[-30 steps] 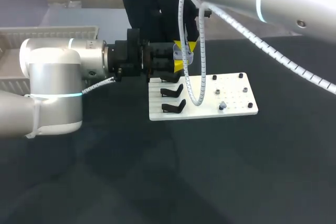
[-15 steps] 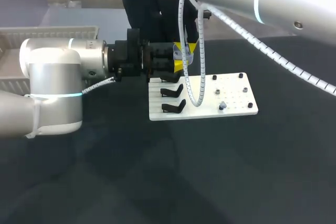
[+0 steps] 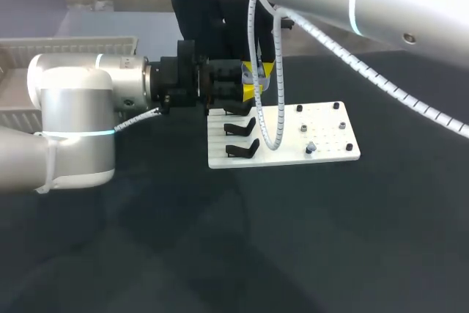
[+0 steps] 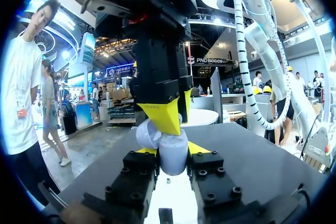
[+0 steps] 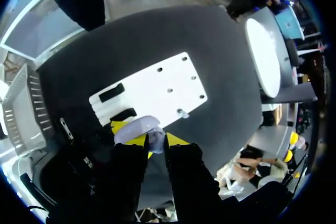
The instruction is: Pick up each earbud case from the left stands, insert the matching earbuds, close the lid, and place the case in the box.
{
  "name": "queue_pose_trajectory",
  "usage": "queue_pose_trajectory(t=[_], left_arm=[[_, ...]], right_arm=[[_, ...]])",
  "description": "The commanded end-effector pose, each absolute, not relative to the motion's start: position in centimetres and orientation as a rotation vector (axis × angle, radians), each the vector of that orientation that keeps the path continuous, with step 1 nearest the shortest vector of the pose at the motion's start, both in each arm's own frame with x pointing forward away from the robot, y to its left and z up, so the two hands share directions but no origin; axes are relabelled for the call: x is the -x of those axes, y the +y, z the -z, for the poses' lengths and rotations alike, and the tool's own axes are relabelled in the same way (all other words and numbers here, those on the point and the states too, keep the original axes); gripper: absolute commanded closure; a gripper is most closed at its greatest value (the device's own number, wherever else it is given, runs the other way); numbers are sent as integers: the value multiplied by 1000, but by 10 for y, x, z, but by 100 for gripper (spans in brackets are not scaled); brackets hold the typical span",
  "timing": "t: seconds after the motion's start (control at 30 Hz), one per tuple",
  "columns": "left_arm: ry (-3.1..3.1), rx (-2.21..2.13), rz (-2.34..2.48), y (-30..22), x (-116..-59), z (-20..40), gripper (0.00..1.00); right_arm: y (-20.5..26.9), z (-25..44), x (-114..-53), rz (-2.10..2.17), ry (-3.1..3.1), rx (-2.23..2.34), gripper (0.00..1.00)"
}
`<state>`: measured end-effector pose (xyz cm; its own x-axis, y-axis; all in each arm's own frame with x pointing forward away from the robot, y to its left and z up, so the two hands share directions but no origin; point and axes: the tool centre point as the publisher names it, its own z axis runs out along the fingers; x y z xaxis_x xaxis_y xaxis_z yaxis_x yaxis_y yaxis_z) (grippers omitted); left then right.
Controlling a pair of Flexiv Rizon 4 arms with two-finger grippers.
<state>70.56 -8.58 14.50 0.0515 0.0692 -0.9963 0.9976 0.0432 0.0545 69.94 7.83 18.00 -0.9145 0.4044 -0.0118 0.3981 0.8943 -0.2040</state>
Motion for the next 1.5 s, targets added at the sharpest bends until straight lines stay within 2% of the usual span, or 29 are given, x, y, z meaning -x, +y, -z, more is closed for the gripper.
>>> queue_pose_trajectory(t=[0.03, 0.17, 0.2, 0.3, 0.47, 0.57, 0.73, 0.87, 0.97, 1.0, 1.03, 1.1, 1.5], left_arm=[[1238, -1250, 1104, -86, -706, -146, 100], [1238, -1250, 1104, -86, -706, -146, 100], [1238, -1250, 1104, -86, -706, -146, 100], [1238, -1250, 1104, -86, -706, -146, 100], [1238, -1250, 1104, -86, -706, -146, 100], [1238, -1250, 1104, -86, -706, -146, 100], [1238, -1250, 1104, -86, -706, -146, 100], [1238, -1250, 1104, -86, -706, -146, 100], [1238, -1250, 1104, -86, -706, -146, 100], [1238, -1250, 1104, -86, -706, -146, 100], [1238, -1250, 1104, -86, -706, -146, 100], [1238, -1250, 1104, -86, -706, -146, 100], [1238, -1250, 1104, -86, -706, -146, 100]], right_arm=[[79, -180, -703, -322, -3021, 645, 100], [79, -180, -703, -322, -3023, 648, 100], [79, -180, -703, -323, -3023, 649, 93], [79, -181, -703, -322, -3023, 651, 79], [77, -182, -701, -322, -3022, 656, 75], [77, -184, -699, -312, -3023, 661, 67], [77, -189, -694, -277, -3039, 660, 61], [75, -199, -684, -163, -3070, 676, 62], [71, -208, -671, -22, -3127, 652, 56], [71, -209, -667, 17, -3153, 628, 50], [70, -212, -660, 95, -3194, 583, 38], [67, -215, -649, 180, -3260, 524, 0], [37, -224, -608, 514, -3455, 540, 0]])
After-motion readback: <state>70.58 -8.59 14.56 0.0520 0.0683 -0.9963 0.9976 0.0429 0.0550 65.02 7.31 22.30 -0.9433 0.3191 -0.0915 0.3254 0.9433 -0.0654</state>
